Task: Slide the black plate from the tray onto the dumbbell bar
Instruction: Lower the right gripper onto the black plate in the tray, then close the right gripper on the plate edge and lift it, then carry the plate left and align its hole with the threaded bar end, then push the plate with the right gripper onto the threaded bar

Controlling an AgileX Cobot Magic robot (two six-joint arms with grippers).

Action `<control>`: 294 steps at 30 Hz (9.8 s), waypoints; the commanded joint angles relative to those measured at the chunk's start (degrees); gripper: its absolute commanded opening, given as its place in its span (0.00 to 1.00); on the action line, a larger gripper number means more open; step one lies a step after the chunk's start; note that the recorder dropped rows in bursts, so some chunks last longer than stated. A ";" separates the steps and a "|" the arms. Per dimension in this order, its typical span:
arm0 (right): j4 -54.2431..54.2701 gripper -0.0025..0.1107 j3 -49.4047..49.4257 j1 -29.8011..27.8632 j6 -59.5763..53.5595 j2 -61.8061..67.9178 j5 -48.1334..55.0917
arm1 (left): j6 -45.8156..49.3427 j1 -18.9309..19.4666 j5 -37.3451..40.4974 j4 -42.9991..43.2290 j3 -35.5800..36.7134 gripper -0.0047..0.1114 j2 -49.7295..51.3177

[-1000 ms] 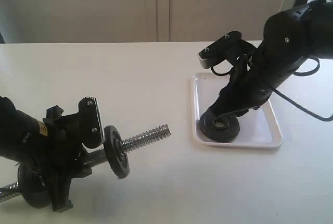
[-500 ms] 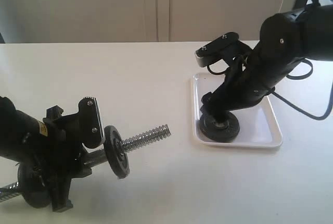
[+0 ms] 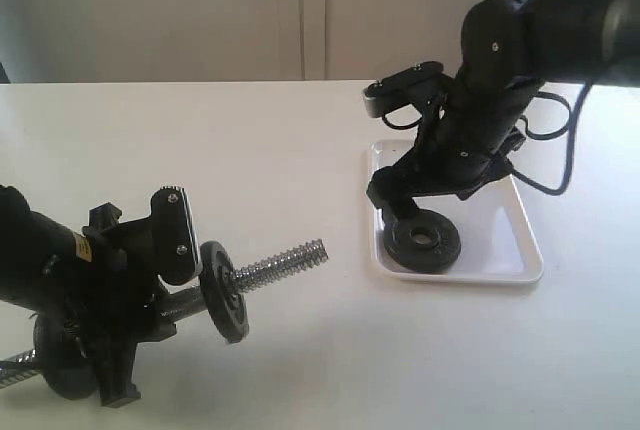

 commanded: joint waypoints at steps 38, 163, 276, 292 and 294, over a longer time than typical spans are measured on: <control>1.34 0.76 -4.57 -3.53 -8.13 12.02 -5.18 | -0.38 -0.16 -4.29 -1.30 -1.24 0.04 -2.58; 67.39 0.02 -6.33 -6.95 -46.18 1.16 22.61 | -0.38 -0.16 -4.67 -1.30 -1.24 0.04 -2.58; 92.47 0.02 21.64 -9.19 -59.56 4.01 22.61 | -3.25 -0.16 -6.10 -1.30 -1.24 0.04 -2.58; 90.27 0.02 21.64 -11.55 -62.36 4.01 22.61 | -3.25 -0.16 -6.10 -1.30 -1.24 0.04 -2.58; 89.91 0.02 21.64 -11.55 -62.36 4.01 22.61 | -3.25 -0.16 -6.10 -1.30 -1.24 0.04 -2.58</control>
